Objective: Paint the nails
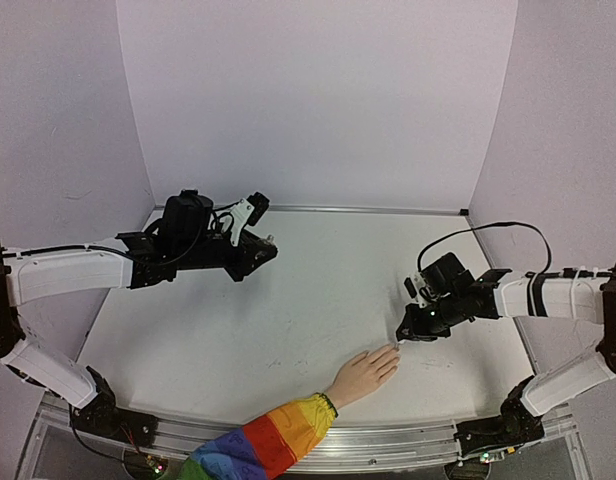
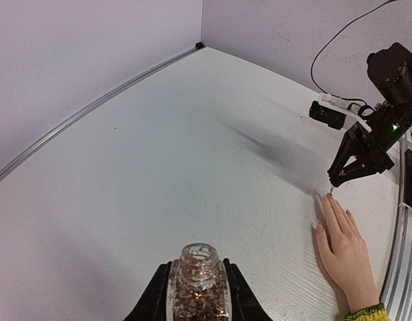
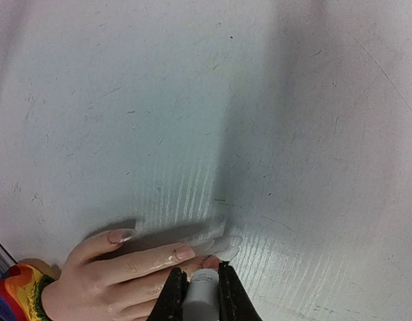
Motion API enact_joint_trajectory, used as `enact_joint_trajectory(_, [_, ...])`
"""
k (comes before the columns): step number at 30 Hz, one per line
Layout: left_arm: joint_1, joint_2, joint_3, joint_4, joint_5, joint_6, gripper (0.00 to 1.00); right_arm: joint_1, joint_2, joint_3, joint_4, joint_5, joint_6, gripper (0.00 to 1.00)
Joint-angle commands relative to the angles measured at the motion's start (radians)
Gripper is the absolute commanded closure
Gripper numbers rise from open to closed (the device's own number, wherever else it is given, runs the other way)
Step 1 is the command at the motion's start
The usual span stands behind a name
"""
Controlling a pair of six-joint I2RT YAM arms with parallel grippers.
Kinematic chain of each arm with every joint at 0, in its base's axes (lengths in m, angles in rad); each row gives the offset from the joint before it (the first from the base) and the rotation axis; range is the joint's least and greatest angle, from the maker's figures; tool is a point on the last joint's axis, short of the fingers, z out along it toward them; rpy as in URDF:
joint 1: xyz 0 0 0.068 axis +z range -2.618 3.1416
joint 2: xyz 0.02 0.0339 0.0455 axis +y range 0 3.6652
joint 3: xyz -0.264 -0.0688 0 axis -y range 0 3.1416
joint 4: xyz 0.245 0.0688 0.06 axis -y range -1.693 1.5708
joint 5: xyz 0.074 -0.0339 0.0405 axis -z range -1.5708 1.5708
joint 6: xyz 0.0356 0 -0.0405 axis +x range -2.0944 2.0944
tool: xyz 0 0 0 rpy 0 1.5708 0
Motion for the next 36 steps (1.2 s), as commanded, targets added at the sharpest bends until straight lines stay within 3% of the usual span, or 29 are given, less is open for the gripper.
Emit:
enact_joint_trajectory(1, [0.006, -0.018, 0.048, 0.053, 0.012, 0.006, 1.00, -0.004, 0.011, -0.007, -0.014, -0.003, -0.003, 1.00])
enact_joint_trajectory(36, [0.006, -0.019, 0.043, 0.053, 0.014, 0.003, 1.00, -0.003, -0.025, -0.017, 0.024, 0.016, -0.004, 1.00])
